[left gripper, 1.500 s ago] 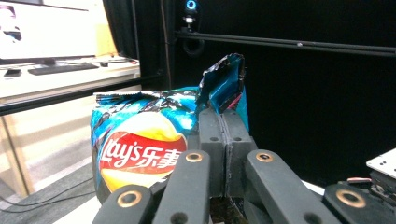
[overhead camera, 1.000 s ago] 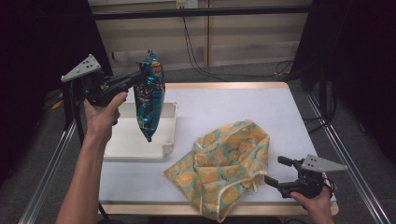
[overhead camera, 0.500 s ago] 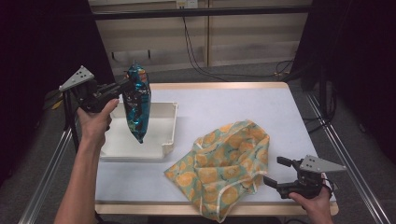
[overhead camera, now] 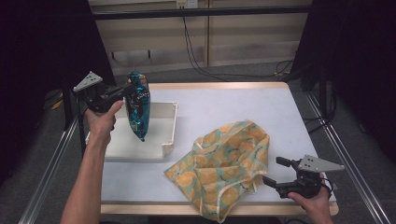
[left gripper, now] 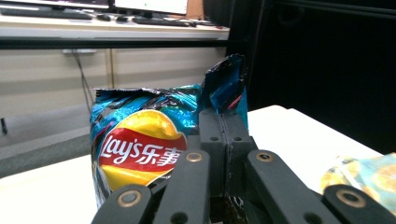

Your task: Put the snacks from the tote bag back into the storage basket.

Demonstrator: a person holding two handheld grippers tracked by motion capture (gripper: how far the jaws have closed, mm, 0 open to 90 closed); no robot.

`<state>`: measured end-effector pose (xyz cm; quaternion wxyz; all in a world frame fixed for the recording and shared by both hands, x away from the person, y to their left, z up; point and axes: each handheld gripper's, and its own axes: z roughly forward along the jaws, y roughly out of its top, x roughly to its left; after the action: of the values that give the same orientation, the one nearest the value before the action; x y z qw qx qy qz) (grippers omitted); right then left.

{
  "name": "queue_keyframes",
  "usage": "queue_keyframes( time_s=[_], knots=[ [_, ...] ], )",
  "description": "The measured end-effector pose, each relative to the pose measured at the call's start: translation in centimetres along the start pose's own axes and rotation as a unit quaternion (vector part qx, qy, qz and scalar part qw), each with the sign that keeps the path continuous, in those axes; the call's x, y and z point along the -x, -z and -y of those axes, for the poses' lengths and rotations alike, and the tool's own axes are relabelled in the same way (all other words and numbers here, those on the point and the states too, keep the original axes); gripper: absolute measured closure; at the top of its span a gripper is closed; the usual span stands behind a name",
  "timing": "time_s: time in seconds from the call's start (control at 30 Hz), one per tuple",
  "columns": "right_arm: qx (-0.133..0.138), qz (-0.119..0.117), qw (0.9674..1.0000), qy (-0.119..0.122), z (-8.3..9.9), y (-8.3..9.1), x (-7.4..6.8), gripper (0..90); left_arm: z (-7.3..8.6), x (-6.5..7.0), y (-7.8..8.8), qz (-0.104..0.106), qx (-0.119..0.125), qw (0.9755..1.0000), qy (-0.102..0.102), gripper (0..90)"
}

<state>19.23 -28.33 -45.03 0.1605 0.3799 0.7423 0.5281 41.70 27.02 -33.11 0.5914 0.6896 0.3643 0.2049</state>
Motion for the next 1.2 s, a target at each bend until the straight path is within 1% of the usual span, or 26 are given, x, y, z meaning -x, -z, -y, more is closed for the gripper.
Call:
queue_keyframes(
  time_s=[0.1,0.13,0.17,0.23,0.3,0.37,0.4,0.43,0.47,0.5,0.53,0.57,0.67,0.7,0.73,0.8,0.87,0.9,0.97,1.0,1.03,1.07,1.1,1.13,1.2],
  knots=[
    [0.001,-0.003,1.0000,0.001,0.0,-0.1,0.0,9.2,0.7,-0.2,-0.4,-0.009,-0.005,0.9999,0.000,89.6],
    [0.001,-0.004,1.0000,0.002,0.0,-0.1,0.0,9.2,0.8,-0.3,-0.4,-0.007,-0.008,0.9999,0.001,89.5],
    [0.001,-0.004,1.0000,0.000,0.0,-0.1,0.0,9.2,1.0,-0.4,-0.5,-0.001,0.000,1.0000,0.004,89.5],
    [0.001,-0.004,1.0000,-0.002,0.0,-0.1,0.1,9.2,1.3,-0.8,-0.6,-0.006,-0.001,1.0000,0.005,89.6],
    [0.001,-0.003,1.0000,-0.002,0.0,-0.1,0.1,9.2,1.7,-1.0,-1.1,-0.002,-0.001,1.0000,0.007,89.5],
    [0.002,-0.003,1.0000,-0.003,0.0,-0.1,0.2,9.2,2.1,-1.0,-1.5,-0.010,-0.003,0.9999,0.006,89.5],
    [0.002,-0.001,1.0000,-0.003,0.0,0.0,0.2,9.2,2.2,-1.0,-1.8,-0.004,0.003,0.9999,0.012,89.5],
    [0.004,-0.002,1.0000,-0.002,0.0,0.0,0.2,9.2,2.3,-1.0,-1.9,-0.003,-0.002,1.0000,0.004,89.4],
    [0.004,-0.002,1.0000,-0.002,0.0,0.0,0.2,9.2,2.4,-0.9,-2.3,-0.002,0.001,1.0000,0.009,89.4],
    [0.004,0.000,1.0000,-0.003,0.0,0.1,0.2,9.2,2.5,-0.9,-2.5,0.002,0.000,1.0000,0.008,89.4],
    [0.005,-0.001,1.0000,-0.002,0.0,0.1,0.2,9.2,2.5,-0.9,-2.7,0.000,-0.004,1.0000,0.007,89.3],
    [0.005,-0.001,1.0000,-0.002,0.0,0.2,0.2,9.2,2.6,-0.8,-3.0,0.001,-0.003,0.9999,0.010,89.3],
    [0.005,0.000,1.0000,-0.003,0.0,0.3,0.2,9.2,2.6,-0.7,-3.7,0.006,-0.002,0.9999,0.009,89.1],
    [0.005,0.000,1.0000,-0.003,0.0,0.3,0.2,9.2,2.6,-0.6,-3.9,0.001,-0.005,1.0000,0.007,89.1],
    [0.005,0.000,1.0000,-0.004,0.0,0.3,0.2,9.2,2.6,-0.5,-4.3,0.003,-0.007,1.0000,0.001,89.0],
    [0.005,0.000,1.0000,-0.002,0.0,0.3,0.2,9.2,2.7,-0.4,-4.9,0.011,-0.008,0.9999,0.002,88.8],
    [0.005,-0.001,1.0000,-0.002,0.0,0.3,0.2,9.2,2.7,-0.2,-5.6,0.010,-0.010,0.9999,0.001,88.6],
    [0.005,-0.001,1.0000,-0.003,0.0,0.3,0.2,9.2,2.8,-0.2,-5.8,0.013,-0.013,0.9998,0.001,88.4],
    [0.005,-0.001,1.0000,-0.003,0.0,0.3,0.2,9.2,3.0,-0.1,-6.4,0.014,-0.010,0.9998,0.004,88.0],
    [0.006,-0.001,1.0000,-0.001,0.0,0.3,0.2,9.2,3.2,-0.1,-6.6,0.018,-0.010,0.9998,0.004,87.8],
    [0.005,-0.001,1.0000,0.000,0.0,0.3,0.2,9.2,3.3,-0.1,-6.8,0.015,-0.012,0.9998,0.001,87.6],
    [0.006,-0.001,1.0000,-0.001,0.0,0.3,0.2,9.2,3.4,-0.1,-7.1,0.023,-0.011,0.9997,0.001,87.4],
    [0.006,-0.001,1.0000,0.000,0.0,0.3,0.2,9.2,3.4,0.0,-7.4,0.021,-0.014,0.9997,0.001,87.1],
    [0.006,-0.001,1.0000,-0.001,0.0,0.3,0.1,9.2,3.5,0.0,-7.6,0.026,-0.015,0.9995,0.003,86.9],
    [0.006,-0.003,1.0000,0.001,0.0,0.3,0.1,9.2,3.5,0.1,-8.1,0.026,-0.024,0.9994,-0.006,86.7]
  ],
)
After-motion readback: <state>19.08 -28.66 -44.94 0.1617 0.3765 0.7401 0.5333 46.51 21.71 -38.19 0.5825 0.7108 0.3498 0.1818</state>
